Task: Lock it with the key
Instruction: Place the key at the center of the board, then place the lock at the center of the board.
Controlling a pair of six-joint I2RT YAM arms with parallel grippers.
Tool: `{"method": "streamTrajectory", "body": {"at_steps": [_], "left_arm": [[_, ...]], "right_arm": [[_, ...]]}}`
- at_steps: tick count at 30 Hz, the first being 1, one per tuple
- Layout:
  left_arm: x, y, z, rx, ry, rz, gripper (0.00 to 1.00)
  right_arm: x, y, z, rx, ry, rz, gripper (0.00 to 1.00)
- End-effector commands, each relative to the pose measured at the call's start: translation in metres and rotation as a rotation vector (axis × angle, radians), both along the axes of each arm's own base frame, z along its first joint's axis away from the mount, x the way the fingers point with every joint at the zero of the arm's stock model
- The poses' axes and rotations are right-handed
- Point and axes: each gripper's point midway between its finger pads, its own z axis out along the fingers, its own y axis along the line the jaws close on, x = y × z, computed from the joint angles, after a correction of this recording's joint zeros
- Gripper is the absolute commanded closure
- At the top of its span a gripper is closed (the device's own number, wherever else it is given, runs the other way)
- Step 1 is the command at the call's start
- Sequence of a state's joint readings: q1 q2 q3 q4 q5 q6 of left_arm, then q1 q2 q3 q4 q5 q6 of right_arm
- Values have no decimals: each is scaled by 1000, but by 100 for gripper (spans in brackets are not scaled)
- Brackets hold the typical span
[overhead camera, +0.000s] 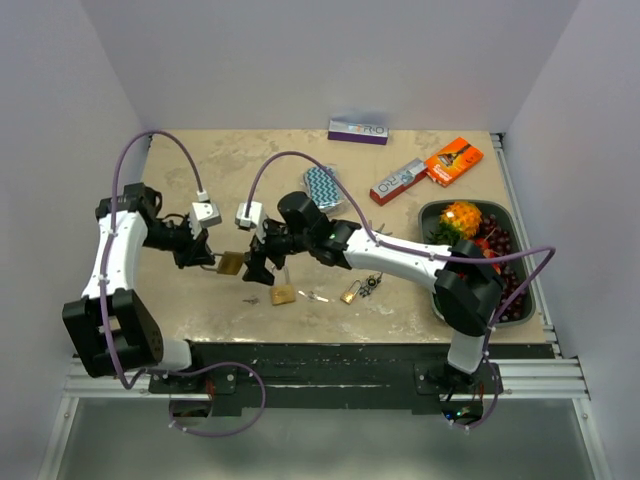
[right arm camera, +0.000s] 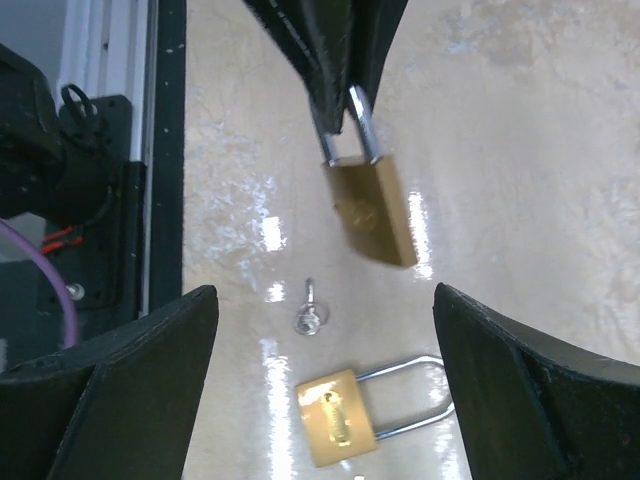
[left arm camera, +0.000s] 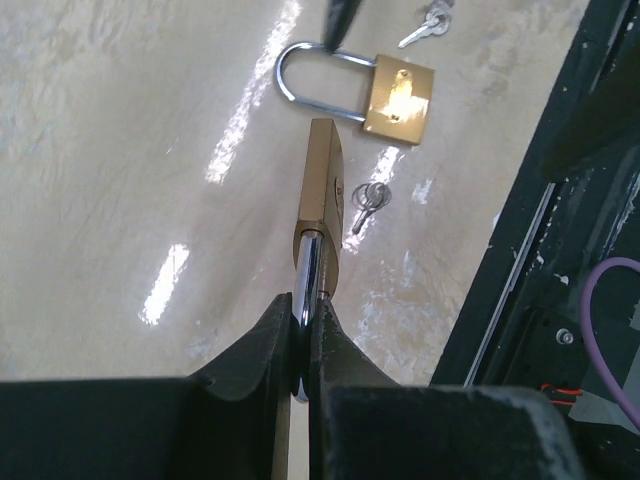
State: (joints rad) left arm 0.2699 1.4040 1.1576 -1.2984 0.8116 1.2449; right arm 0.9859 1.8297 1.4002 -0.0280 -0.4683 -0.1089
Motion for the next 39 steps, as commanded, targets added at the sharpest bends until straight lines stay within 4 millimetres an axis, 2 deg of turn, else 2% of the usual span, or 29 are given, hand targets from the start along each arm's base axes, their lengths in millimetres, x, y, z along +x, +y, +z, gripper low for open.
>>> {"method": "streamTrajectory", "body": {"at_steps": [1,6,9,11,14,18,24,28,31,34,36,37,38,39], "left_arm": [[-8,-33,26,-87,-147,-125,100],[-18,-46,38,-93,-243,-194,100],[-21,-50,43,-100,-281,-215,100],[-21,-52,45,-103,-301,-226,100],[-24,-58,50,-122,-322,-245,100],[-23,-61,56,-139,-338,-252,100],[-19,-62,60,-146,-331,-242,100],[-19,-64,62,-164,-334,-243,100],[-18,-63,62,-163,-321,-233,100],[-17,-61,60,-149,-305,-223,100],[-14,-59,56,-157,-238,-179,100],[-8,-56,57,-162,-217,-149,86],[-2,-54,53,-183,-165,-118,79],[6,-44,59,-248,-124,-23,69]], "right_arm": [[-1,5,8,28,-145,143,8],[-4,6,11,68,-141,195,7],[5,2,13,100,-118,177,8],[12,-1,12,104,-104,172,11],[8,0,12,113,-92,199,16],[4,6,8,117,-48,213,34],[-2,6,0,104,-31,224,36],[-5,13,0,101,-29,230,40],[-3,16,-2,89,-20,225,58],[-3,16,0,94,-16,221,96],[-5,16,3,102,12,214,100],[-5,16,5,105,20,200,100],[-3,15,5,105,55,168,100],[4,15,13,133,55,134,100]]}}
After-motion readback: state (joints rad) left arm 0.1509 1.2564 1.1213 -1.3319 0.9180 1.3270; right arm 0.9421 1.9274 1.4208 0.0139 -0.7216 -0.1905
